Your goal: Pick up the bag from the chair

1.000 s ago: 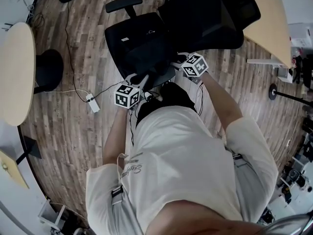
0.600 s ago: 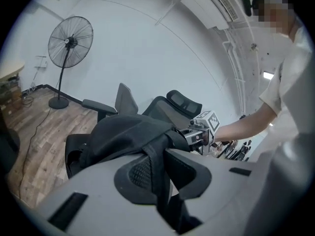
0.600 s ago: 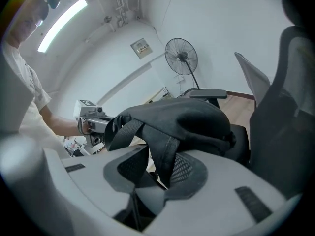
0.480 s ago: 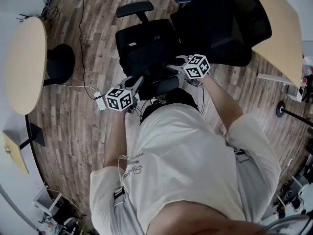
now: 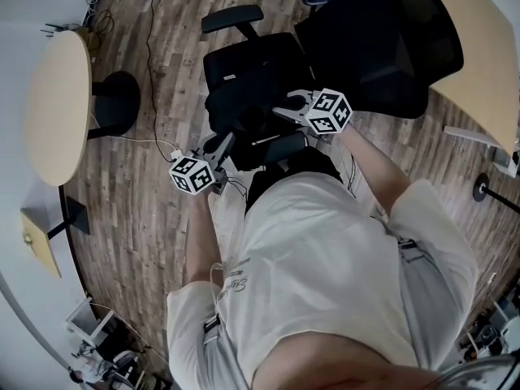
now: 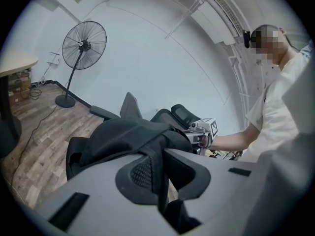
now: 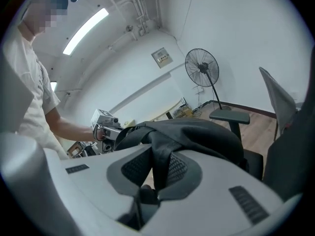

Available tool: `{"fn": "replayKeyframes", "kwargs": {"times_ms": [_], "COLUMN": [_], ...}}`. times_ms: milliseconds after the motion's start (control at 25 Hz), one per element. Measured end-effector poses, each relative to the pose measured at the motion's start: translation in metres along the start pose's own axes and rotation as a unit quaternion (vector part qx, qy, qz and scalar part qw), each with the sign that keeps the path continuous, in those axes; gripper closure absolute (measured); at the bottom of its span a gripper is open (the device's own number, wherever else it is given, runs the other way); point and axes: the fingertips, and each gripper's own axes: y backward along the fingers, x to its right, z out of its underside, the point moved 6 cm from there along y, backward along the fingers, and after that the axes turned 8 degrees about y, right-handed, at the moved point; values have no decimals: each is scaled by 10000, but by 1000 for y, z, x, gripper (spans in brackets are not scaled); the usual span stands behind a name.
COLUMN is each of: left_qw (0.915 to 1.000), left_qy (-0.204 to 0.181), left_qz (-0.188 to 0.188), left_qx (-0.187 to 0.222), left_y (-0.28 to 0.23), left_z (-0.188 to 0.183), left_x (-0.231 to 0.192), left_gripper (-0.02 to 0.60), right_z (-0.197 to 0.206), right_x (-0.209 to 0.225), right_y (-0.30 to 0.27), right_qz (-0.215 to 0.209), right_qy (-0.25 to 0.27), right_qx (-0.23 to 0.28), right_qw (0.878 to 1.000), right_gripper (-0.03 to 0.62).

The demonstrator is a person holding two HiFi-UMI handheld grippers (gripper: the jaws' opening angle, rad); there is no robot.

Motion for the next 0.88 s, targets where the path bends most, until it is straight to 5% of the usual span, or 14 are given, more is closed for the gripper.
{"fn": "replayKeyframes", "kwargs": {"times_ms": [320, 560, 880], "left_qw": [9966, 9923, 9853], "left_qy": [-34, -527, -1284], "left_qz": [638, 1000, 947], "left_qx": [512, 511, 618], "left_y": [24, 31, 44], "left_z": [-36, -59, -95], "left_x": [1, 32, 65], "left_gripper": [537, 537, 537], "right_z": [-52, -70, -107], "right_x": [-16, -36, -61], "right_y": [-8, 16, 38], "right_qz": [473, 736, 1106], "right_qy": [351, 420, 733], "right_qx": [388, 764, 1330], "right_qw": [9975, 9935, 9822], "right_gripper": [563, 565, 565]}}
